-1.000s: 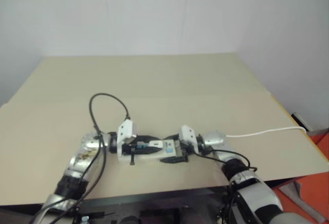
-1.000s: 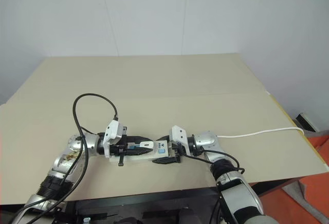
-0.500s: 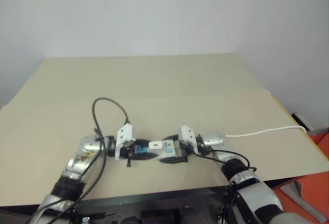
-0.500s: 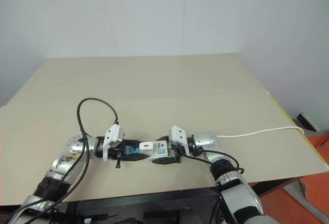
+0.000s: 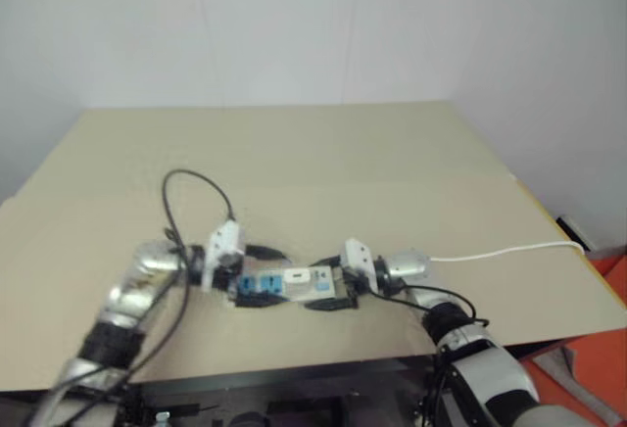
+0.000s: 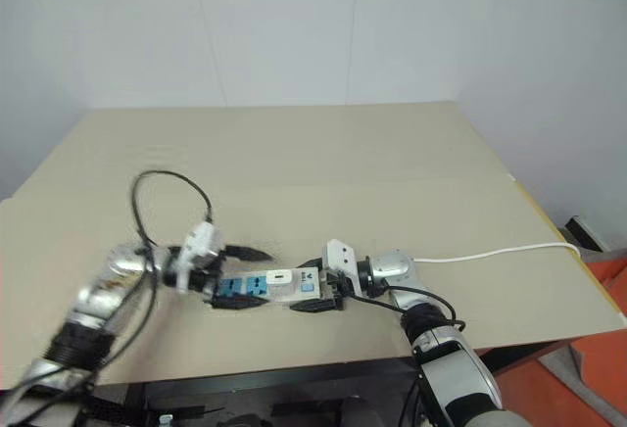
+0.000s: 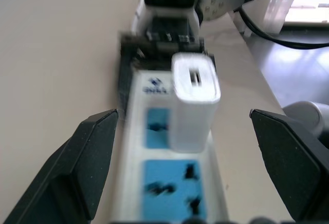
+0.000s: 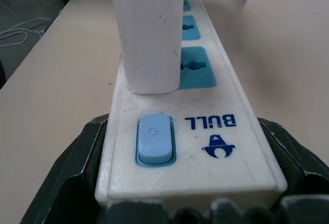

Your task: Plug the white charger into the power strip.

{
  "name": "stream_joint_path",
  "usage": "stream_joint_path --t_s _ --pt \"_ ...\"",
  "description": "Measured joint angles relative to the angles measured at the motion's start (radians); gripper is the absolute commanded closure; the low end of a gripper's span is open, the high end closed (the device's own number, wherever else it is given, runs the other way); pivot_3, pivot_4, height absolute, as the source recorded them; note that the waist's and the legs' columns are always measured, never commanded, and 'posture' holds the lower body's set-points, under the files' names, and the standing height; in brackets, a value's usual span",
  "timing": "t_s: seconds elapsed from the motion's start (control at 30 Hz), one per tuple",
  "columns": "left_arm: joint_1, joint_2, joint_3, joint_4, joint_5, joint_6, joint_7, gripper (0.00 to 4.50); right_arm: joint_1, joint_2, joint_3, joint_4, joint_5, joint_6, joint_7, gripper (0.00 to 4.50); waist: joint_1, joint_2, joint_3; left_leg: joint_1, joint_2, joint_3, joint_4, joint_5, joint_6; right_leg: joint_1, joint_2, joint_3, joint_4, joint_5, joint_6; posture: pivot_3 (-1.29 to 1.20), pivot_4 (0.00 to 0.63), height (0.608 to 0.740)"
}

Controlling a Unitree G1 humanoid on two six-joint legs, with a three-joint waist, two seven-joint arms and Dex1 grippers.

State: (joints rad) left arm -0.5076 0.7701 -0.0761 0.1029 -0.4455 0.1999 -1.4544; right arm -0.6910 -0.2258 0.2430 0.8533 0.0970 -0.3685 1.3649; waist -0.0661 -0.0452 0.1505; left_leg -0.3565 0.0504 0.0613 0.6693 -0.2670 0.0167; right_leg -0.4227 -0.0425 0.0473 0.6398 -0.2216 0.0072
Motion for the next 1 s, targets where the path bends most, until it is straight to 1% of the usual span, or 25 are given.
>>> stream_joint_path --t_s 0.03,0.1,0.13,0.33,0.57,0.67,0.77,0.83,1.0 --pt "-0.031 0.041 0.039 -0.01 -0.031 0.009 -0.034 0.03 0.001 0.0 0.0 0.0 0.0 0.0 0.0 1.07 -0.001 0.0 0.0 0.0 0.0 0.0 0.0 0.0 0.0 0.001 0.0 0.0 -0.001 0.0 0.0 0.0 0.15 0.74" --pt "-0.063 0.094 0.098 -0.015 -0.067 0.011 -0.09 0.0 0.003 0.0 -0.002 -0.001 0.0 0.0 -0.002 0.33 -0.002 0.001 0.0 0.002 -0.001 0.001 -0.001 0.0 0.0 0.002 -0.001 0.0 -0.003 0.0 0.0 0.0 0.15 0.74" --pt "-0.064 0.106 0.108 -0.013 -0.07 0.006 -0.105 0.0 0.003 -0.001 -0.003 -0.001 0.0 0.0 -0.004 0.04 -0.002 0.0 0.0 0.002 -0.001 0.001 -0.001 0.0 0.0 0.002 -0.001 0.001 -0.003 0.0 0.001 0.0 0.15 0.74" --pt "-0.054 0.121 0.136 0.045 -0.064 -0.025 -0.129 0.0 0.006 -0.006 -0.01 -0.014 0.0 0.011 -0.007 0.01 0.002 -0.001 0.0 0.0 0.0 0.001 -0.001 0.0 0.0 0.001 -0.001 0.0 -0.004 0.0 0.001 0.0 0.15 0.74" --pt "-0.041 0.111 0.14 0.05 -0.061 -0.05 -0.119 0.0 0.057 -0.056 -0.019 -0.128 0.008 0.059 -0.009 0.01 0.027 0.0 0.001 -0.007 -0.001 0.002 -0.001 0.0 0.0 -0.002 -0.002 -0.002 -0.009 0.001 0.001 0.0 0.15 0.74" --pt "-0.041 0.098 0.139 0.066 -0.05 -0.063 -0.109 0.0 0.114 -0.111 -0.03 -0.239 0.029 0.119 -0.022 0.01 0.047 0.001 0.002 -0.013 -0.001 0.005 -0.001 0.0 0.0 -0.007 -0.004 -0.003 -0.011 0.005 -0.004 0.0 0.15 0.74" --pt "-0.04 0.096 0.139 0.083 -0.042 -0.073 -0.108 0.0 0.18 -0.191 -0.062 -0.368 0.057 0.213 -0.032 0.01 0.062 0.001 0.002 -0.027 -0.003 0.006 0.0 0.0 0.0 -0.018 -0.004 -0.004 -0.011 0.005 -0.004 0.0 0.15 0.74" --pt "-0.038 0.094 0.139 0.097 -0.035 -0.089 -0.107 0.0 0.223 -0.233 -0.079 -0.442 0.082 0.262 -0.043 0.01 0.062 0.001 0.002 -0.033 -0.002 0.006 0.001 0.0 0.0 -0.023 -0.004 -0.005 -0.011 0.005 -0.004 0.0 0.15 0.74" --pt "-0.024 0.093 0.141 0.111 -0.026 -0.11 -0.096 0.0 0.277 -0.306 -0.133 -0.581 0.129 0.347 -0.068 0.01 0.052 0.001 0.003 -0.04 -0.002 0.006 0.001 0.0 0.0 -0.032 -0.003 -0.005 -0.01 0.005 -0.004 0.0 0.15 0.74"
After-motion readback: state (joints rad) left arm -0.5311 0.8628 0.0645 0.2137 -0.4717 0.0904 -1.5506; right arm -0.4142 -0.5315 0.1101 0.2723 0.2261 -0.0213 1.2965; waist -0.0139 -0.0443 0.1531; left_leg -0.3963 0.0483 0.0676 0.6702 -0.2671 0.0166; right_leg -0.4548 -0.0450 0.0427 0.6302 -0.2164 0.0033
